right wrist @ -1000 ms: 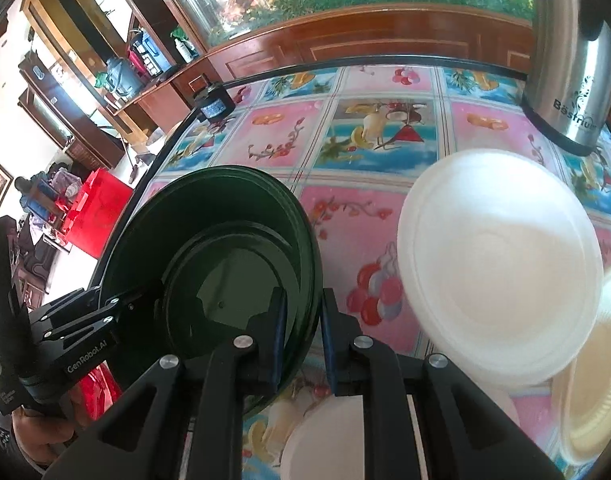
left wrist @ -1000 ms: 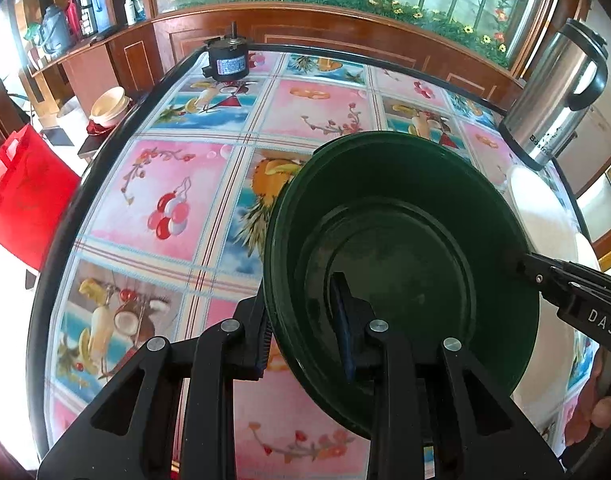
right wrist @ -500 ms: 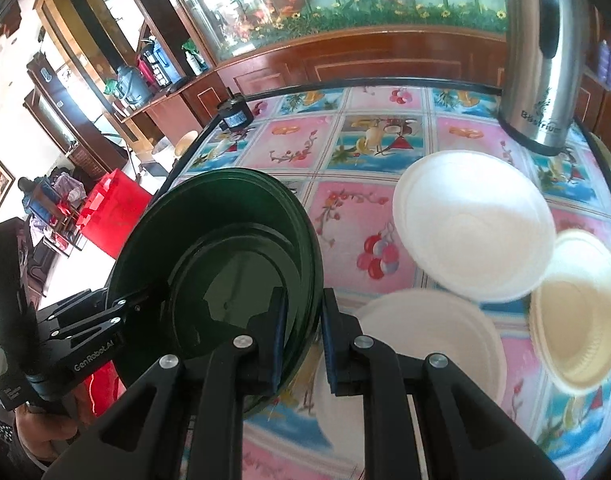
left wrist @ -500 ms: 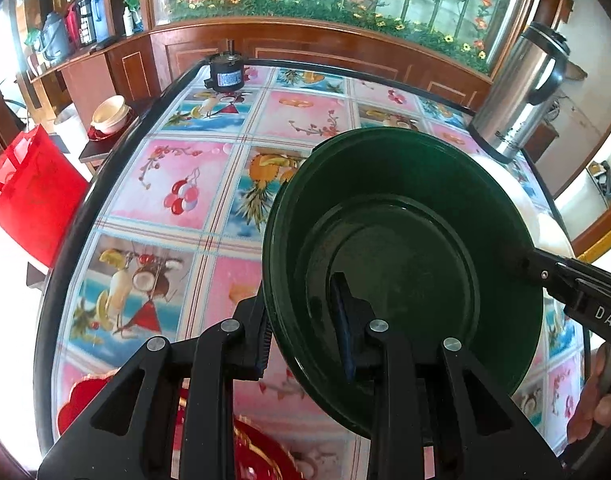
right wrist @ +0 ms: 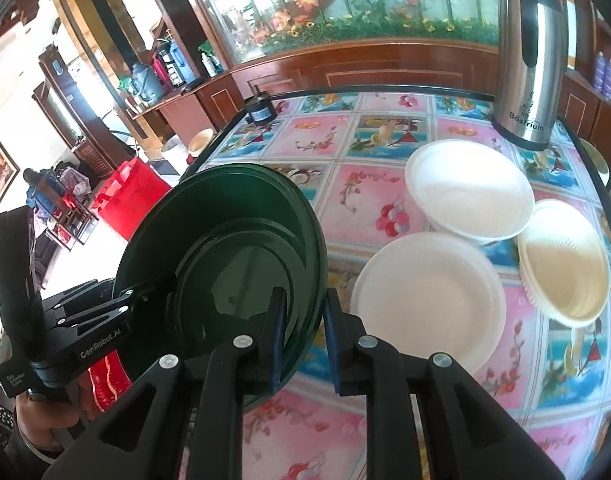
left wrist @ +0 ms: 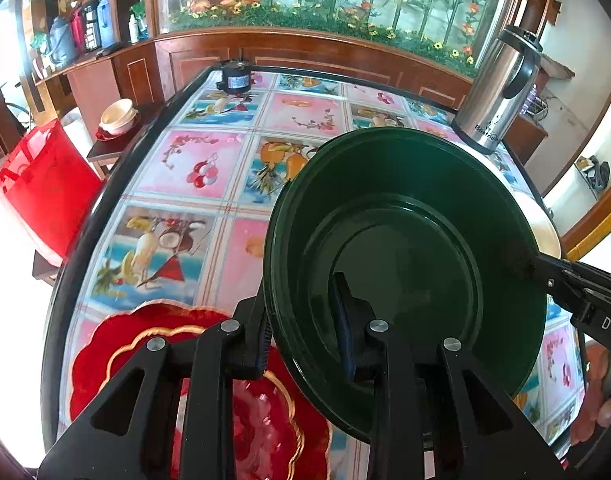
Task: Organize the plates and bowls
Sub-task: 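Lift the green basin with the left gripper and carry it over the red plates, then lower the green basin onto the red plates and open the left gripper, then move the left tool to the white paper plate beside the bowls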
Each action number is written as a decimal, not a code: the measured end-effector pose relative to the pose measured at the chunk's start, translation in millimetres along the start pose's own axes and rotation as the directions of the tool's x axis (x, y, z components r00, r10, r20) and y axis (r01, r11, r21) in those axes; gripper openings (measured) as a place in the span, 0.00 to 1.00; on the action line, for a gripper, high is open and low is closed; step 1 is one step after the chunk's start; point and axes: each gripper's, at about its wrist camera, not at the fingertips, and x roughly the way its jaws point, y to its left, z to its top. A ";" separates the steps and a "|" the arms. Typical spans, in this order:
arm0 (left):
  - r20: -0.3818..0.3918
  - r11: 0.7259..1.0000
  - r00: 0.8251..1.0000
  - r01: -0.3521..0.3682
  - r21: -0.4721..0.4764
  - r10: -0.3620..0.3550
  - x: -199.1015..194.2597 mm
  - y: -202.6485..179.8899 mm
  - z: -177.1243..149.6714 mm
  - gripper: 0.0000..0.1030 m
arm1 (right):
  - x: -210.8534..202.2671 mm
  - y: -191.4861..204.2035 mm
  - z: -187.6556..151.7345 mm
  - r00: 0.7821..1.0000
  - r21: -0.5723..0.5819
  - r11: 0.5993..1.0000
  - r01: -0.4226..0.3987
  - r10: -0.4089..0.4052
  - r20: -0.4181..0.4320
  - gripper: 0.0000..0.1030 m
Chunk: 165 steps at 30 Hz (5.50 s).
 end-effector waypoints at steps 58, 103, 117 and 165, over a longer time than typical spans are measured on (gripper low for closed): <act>0.000 0.972 0.986 -0.165 -0.165 0.167 -21.8 135.6 -95.5 0.26 | 67.5 132.3 -76.8 0.973 -0.154 0.977 -0.147 0.114 -0.200 0.25; 0.264 0.998 0.963 -0.060 0.005 0.056 -73.9 -3.8 -58.0 0.62 | -23.2 38.5 -84.5 0.992 0.039 0.991 -0.127 0.127 0.004 0.44; 0.191 0.996 0.981 0.027 0.085 -0.043 -40.9 -80.7 -55.9 0.62 | -70.7 -65.9 -102.4 0.996 0.234 0.972 0.009 -0.029 0.083 0.47; 0.050 0.997 0.999 -0.004 0.080 0.000 78.4 -143.6 -5.0 0.62 | -9.9 -139.1 -51.7 0.999 0.266 0.962 0.054 -0.053 -0.011 0.53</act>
